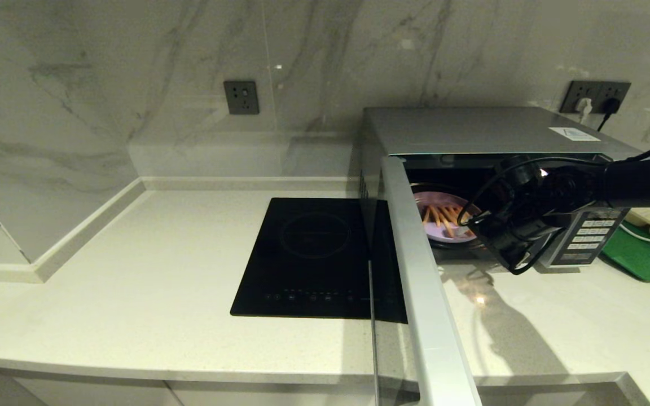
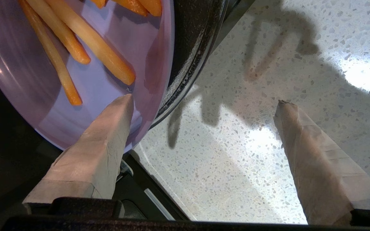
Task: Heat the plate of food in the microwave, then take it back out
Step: Take the plate out of the microwave
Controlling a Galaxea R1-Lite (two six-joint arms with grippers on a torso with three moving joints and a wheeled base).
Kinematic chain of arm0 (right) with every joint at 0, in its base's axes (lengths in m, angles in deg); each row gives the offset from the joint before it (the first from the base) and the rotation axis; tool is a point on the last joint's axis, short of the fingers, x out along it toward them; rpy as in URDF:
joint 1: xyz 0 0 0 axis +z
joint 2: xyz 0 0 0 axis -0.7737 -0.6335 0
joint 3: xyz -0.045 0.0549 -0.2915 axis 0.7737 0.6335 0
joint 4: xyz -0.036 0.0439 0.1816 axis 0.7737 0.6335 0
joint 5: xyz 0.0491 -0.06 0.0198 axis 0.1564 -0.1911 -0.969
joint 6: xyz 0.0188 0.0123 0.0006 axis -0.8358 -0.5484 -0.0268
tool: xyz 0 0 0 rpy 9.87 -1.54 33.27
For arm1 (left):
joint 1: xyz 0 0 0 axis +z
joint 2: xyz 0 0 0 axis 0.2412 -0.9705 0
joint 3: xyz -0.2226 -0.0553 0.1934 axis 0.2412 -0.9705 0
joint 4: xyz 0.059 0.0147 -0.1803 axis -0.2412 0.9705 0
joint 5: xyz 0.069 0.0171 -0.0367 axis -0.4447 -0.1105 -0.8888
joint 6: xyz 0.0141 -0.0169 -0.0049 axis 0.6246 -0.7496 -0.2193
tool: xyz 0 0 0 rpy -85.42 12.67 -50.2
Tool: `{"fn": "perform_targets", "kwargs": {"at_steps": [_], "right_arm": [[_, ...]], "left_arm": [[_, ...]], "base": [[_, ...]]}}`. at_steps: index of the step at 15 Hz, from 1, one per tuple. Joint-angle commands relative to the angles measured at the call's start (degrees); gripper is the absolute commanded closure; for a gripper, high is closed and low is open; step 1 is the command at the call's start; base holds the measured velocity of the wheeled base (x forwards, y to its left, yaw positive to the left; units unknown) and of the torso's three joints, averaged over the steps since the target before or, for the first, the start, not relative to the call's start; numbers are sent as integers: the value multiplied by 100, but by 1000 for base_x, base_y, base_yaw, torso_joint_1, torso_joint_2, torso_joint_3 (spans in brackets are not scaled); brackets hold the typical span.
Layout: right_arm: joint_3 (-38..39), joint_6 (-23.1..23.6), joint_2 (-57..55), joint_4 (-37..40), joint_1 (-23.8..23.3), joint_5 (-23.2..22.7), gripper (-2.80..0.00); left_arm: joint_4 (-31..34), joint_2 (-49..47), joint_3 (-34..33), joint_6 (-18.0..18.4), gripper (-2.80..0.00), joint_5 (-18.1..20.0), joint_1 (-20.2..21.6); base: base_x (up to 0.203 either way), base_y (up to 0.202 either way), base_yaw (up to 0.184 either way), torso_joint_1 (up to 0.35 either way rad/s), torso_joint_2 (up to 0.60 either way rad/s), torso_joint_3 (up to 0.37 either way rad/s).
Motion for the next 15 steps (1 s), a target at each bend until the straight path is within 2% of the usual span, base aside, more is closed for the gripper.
{"fn": "perform_targets", "kwargs": {"at_steps": [1,3,4,15], "right_arm": [[-16,-35,-48,14,4,-2,-280],[-15,-35,-96,14,4,6,-280],[-10,-35,-96,14,4,6,0],[-262,-62,-70,32,-5,6,0]], "left_arm": [[-7,0,-1,-6,0,-2,0],[-1,0,-1,-6,0,-2,0],[-1,0,-1,-6,0,-2,0],[2,0,-1,-6,0,-2,0]], "base": [[0,0,0,0,0,0],[0,0,0,0,0,0],[0,0,0,0,0,0],[0,0,0,0,0,0]]}}
